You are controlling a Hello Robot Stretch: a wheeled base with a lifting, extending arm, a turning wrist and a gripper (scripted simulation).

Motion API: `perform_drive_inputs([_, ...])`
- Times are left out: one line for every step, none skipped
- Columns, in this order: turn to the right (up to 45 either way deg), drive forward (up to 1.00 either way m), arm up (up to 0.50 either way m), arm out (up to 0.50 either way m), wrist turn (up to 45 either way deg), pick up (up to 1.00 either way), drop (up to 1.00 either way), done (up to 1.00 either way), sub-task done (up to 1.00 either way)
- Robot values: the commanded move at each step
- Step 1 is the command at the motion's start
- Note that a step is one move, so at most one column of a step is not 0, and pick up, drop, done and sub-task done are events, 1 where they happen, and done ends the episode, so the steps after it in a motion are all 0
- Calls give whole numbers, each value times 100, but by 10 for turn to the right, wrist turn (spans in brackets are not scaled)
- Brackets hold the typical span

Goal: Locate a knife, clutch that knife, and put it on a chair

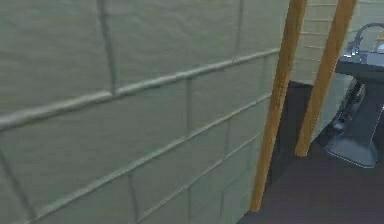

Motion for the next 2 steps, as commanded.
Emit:
perform_drive_inputs([450,0,0,0,0,0,0,0,0])
perform_drive_inputs([0,70,0,0,0,0,0,0,0])
